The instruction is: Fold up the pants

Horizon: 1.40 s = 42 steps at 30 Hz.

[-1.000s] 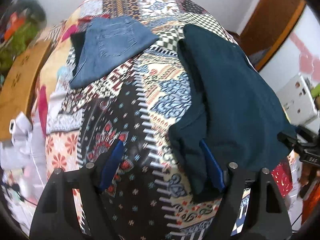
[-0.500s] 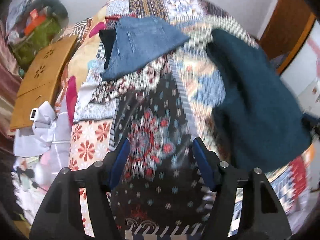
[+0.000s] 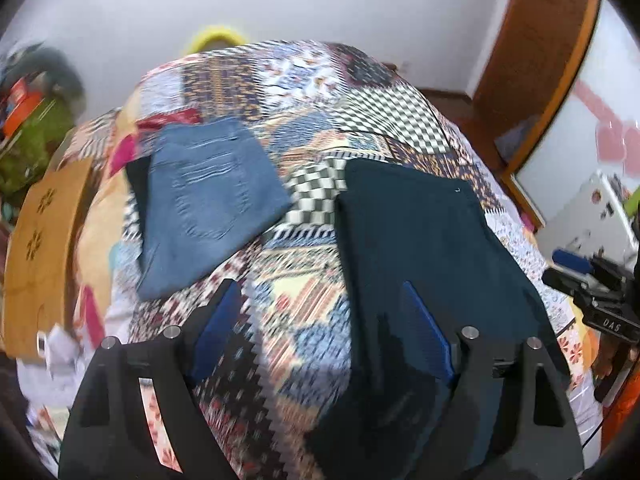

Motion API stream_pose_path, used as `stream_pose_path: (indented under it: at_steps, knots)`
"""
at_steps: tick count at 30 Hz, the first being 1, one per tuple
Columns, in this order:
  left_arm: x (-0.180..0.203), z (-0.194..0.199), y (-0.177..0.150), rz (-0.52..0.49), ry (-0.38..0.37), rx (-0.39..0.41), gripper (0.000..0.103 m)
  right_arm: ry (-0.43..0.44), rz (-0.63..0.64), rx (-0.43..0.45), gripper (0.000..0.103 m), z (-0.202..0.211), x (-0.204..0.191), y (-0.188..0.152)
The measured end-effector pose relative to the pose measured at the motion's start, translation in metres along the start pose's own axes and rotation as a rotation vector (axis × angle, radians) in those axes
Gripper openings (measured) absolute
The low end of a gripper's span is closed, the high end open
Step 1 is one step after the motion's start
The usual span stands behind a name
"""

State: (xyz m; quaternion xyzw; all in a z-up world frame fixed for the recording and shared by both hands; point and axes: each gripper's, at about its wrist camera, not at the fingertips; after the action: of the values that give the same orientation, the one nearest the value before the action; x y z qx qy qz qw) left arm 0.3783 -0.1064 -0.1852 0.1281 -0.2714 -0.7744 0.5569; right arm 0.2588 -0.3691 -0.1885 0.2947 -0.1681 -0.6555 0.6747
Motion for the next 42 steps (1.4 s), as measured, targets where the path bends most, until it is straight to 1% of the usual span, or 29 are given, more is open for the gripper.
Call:
stream_pose_path:
  at_steps: [3, 7, 11, 14, 16, 17, 18, 19, 21, 22, 23, 26, 29, 32, 34, 36, 37, 39, 41, 42]
  knots:
    - [0.013, -0.027, 0.017, -0.024, -0.014, -0.024, 0.082, 0.002, -0.007, -0.002, 0.053, -0.017, 0.004, 0.011]
    - [0.018, -0.062, 0.038, -0.011, -0.039, -0.075, 0.082, 0.029, -0.026, -0.026, 0.053, -0.045, 0.009, 0.024]
    - [0.017, -0.099, 0.054, -0.009, 0.023, -0.124, 0.082, 0.021, -0.009, -0.033, 0.053, -0.070, 0.014, 0.040]
    - [0.016, -0.121, 0.057, -0.031, 0.038, -0.151, 0.083, 0.009, -0.015, -0.040, 0.053, -0.090, 0.020, 0.051]
    - [0.014, -0.132, 0.056, -0.046, 0.043, -0.159, 0.085, 0.011, -0.023, -0.052, 0.052, -0.103, 0.024, 0.055]
    - [0.014, -0.135, 0.056, -0.059, 0.050, -0.151, 0.088, 0.011, -0.023, -0.055, 0.050, -0.108, 0.026, 0.057]
    - [0.014, -0.136, 0.054, -0.072, 0.069, -0.134, 0.094, 0.011, -0.022, -0.056, 0.048, -0.112, 0.027, 0.058]
    - [0.013, -0.138, 0.054, -0.079, 0.081, -0.124, 0.095, 0.015, -0.024, -0.053, 0.047, -0.115, 0.029, 0.058]
    - [0.013, -0.141, 0.053, -0.089, 0.085, -0.113, 0.095, 0.037, -0.030, -0.048, 0.041, -0.117, 0.031, 0.057]
    - [0.012, -0.142, 0.053, -0.088, 0.085, -0.110, 0.095, 0.048, -0.031, -0.047, 0.035, -0.118, 0.031, 0.057]
    - [0.011, -0.142, 0.052, -0.082, 0.084, -0.106, 0.096, 0.050, -0.028, -0.046, 0.030, -0.120, 0.030, 0.058]
    - [0.010, -0.146, 0.053, -0.083, 0.092, -0.098, 0.096, 0.035, -0.007, -0.043, 0.019, -0.122, 0.027, 0.059]
    - [0.011, -0.147, 0.055, -0.085, 0.094, -0.105, 0.096, 0.010, 0.006, -0.050, 0.018, -0.126, 0.025, 0.061]
    - [0.013, -0.137, 0.057, -0.092, 0.092, -0.098, 0.094, -0.020, 0.018, -0.047, 0.017, -0.117, 0.023, 0.062]
    - [0.015, -0.123, 0.057, -0.097, 0.086, -0.091, 0.093, -0.052, 0.055, -0.025, 0.017, -0.102, 0.019, 0.061]
    - [0.019, -0.108, 0.056, -0.110, 0.062, -0.077, 0.093, -0.054, 0.072, -0.013, 0.017, -0.087, 0.018, 0.059]
    - [0.022, -0.099, 0.054, -0.118, 0.053, -0.066, 0.093, -0.049, 0.072, -0.016, 0.018, -0.078, 0.018, 0.057]
    - [0.029, -0.082, 0.050, -0.134, 0.041, -0.045, 0.093, -0.041, 0.071, -0.017, 0.026, -0.065, 0.017, 0.054]
    - [0.036, -0.070, 0.046, -0.146, 0.036, -0.038, 0.093, -0.043, 0.071, 0.003, 0.051, -0.050, 0.015, 0.048]
    - [0.040, -0.065, 0.043, -0.150, 0.033, -0.037, 0.093, -0.044, 0.074, 0.021, 0.057, -0.041, 0.013, 0.044]
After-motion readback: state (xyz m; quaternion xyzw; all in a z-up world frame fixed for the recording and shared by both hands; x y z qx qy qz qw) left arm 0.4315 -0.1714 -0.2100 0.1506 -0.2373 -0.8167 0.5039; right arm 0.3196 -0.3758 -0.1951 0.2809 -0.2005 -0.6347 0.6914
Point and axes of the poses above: each gripper's, at about its wrist camera, not at the fingertips, and z roughly against the way its jaws point, x to its right, y to its top, and after that the axes turned 3 degrees about -y, right-handed
